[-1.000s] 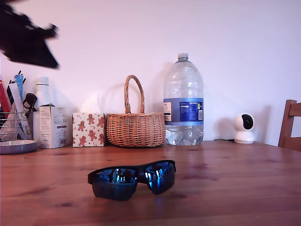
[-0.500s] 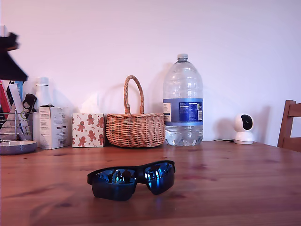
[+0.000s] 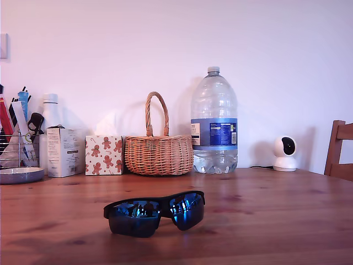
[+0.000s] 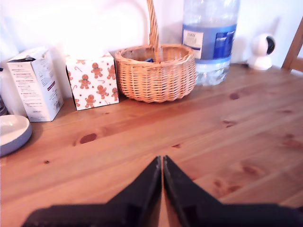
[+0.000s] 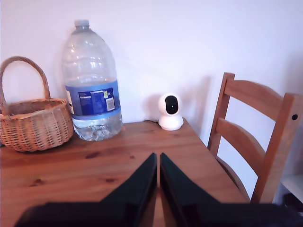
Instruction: Pick up the sunglasses and close them, then place them back on the table
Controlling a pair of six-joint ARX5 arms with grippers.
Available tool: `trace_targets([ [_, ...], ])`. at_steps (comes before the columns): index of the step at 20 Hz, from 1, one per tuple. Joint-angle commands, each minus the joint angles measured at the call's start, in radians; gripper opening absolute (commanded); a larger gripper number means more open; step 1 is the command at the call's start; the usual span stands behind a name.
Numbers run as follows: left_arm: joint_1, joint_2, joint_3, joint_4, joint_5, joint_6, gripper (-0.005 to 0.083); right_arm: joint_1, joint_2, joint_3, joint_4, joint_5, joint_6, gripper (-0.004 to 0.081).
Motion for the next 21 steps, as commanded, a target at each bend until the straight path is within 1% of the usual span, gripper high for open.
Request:
trace_targets([
  [1,0.0,-0.059,-0.029,-0.014,0.0,-0.007,-0.0018,-0.002,-0.05,-0.011,-0.024,-0.003,-0.003,-0.001],
  [3,0.0,-0.137,-0.041,-0.064,0.0,-0.007,-0.0019,0.001,-0.092,-0.011,-0.044,-0.002,-0.002,-0.001],
  [7,0.0,-0.273,-0.042,-0.191,-0.022,-0.006,-0.0018,0.021,-0.091,-0.011,-0.054,-0.003,0.004,-0.001],
  [8,0.0,-0.302,-0.042,-0.211,-0.026,-0.006,-0.0018,0.025,-0.091,-0.011,-0.072,-0.003,0.029,-0.001],
  [9,0.0,-0.325,-0.042,-0.241,-0.026,-0.008,-0.0018,0.024,-0.091,-0.011,-0.097,-0.002,0.032,-0.001],
  [10,0.0,-0.343,-0.042,-0.278,-0.025,-0.035,-0.0018,0.024,-0.091,-0.011,-0.124,0.0,0.031,-0.001],
  [18,0.0,-0.365,-0.042,-0.519,-0.026,-0.04,-0.0018,0.024,-0.091,-0.011,-0.425,0.0,0.031,-0.001],
  [21,0.0,-0.365,-0.042,-0.597,-0.026,-0.04,-0.0019,0.024,-0.091,-0.01,-0.421,0.0,0.031,-0.001],
])
